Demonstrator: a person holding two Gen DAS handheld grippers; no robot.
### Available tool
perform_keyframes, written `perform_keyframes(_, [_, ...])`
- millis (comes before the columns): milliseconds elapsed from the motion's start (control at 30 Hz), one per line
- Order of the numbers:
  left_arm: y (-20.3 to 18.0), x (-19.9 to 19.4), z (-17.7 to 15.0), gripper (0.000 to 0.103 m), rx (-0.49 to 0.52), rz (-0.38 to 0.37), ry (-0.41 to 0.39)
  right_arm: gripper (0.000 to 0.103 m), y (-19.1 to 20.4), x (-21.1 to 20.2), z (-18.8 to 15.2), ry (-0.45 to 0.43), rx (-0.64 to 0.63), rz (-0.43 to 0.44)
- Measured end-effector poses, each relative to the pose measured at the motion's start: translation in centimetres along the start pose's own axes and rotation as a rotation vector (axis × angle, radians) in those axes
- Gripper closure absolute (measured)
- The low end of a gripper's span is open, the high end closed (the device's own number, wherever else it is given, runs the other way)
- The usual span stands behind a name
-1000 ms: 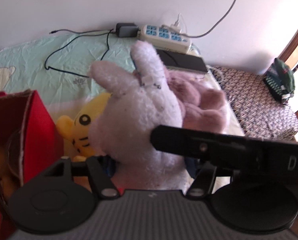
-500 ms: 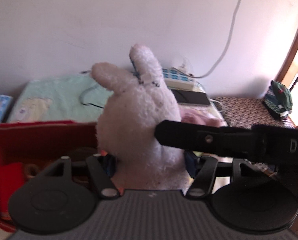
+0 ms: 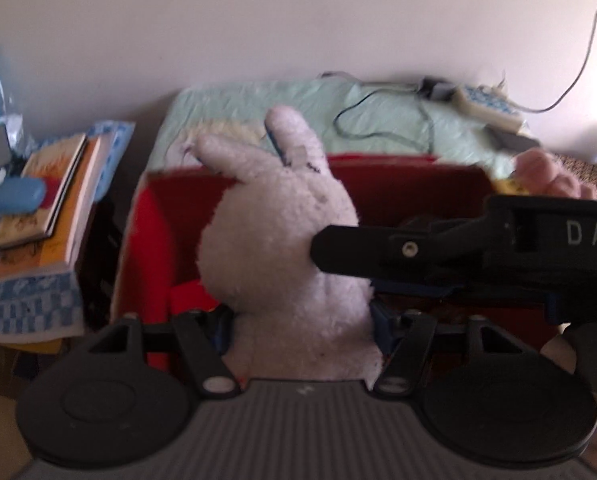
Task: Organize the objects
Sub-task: 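Carry the white bunny into the red box and open the right tool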
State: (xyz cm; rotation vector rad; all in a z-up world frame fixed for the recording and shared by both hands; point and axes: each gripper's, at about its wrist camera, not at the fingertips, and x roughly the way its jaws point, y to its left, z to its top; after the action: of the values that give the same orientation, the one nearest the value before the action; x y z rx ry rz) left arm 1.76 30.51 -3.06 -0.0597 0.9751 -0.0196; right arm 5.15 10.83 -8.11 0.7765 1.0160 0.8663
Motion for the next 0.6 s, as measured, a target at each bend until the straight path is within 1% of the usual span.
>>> perform_keyframes(133, [2.0,1.2,-0.8,0.037,0.014,0.006,0.047,0.056,-0.5,2.6,-1.1,0.003,0.048,-0.05])
perform_keyframes(200, [3.1,1.2,-1.1,0.036,0.013,0.004,0.046,0.056,-0.7,3.1,-1.5,0.007,0.081,-0.077])
perform_keyframes(267, [3.4,0.4,-1.6,0.031,0.016,-0.002,0.031,0.056,-0.6,2.9,-2.4,0.017,0.105,-0.089])
perform_keyframes(300, [3.7,-0.1,-1.8,0.025,0.016,-0.01,0.018,0.056,-0.4,3.0,-2.7,0.019,0.113,-0.096])
perform_keyframes(333, [4.0,-0.4,-2.0,0.021,0.017,-0.017,0.002,0.056,-0.5,3.1,-2.9,0.019,0.116,-0.105])
perform_keyframes(400, [4.2,-0.8,-2.4,0.022,0.025,-0.029,-0.016,0.056,-0.2,3.1,-3.3,0.023,0.112,-0.12])
perform_keyframes(467, [4.0,-1.1,-2.8,0.027,0.032,-0.015,-0.024,0.057,-0.1,3.1,-3.5,0.019,0.103,-0.131])
perform_keyframes(600, [4.1,-1.6,-3.2,0.029,0.017,-0.014,-0.023,0.058,0.4,1.7,-3.3,-0.024,0.062,-0.139])
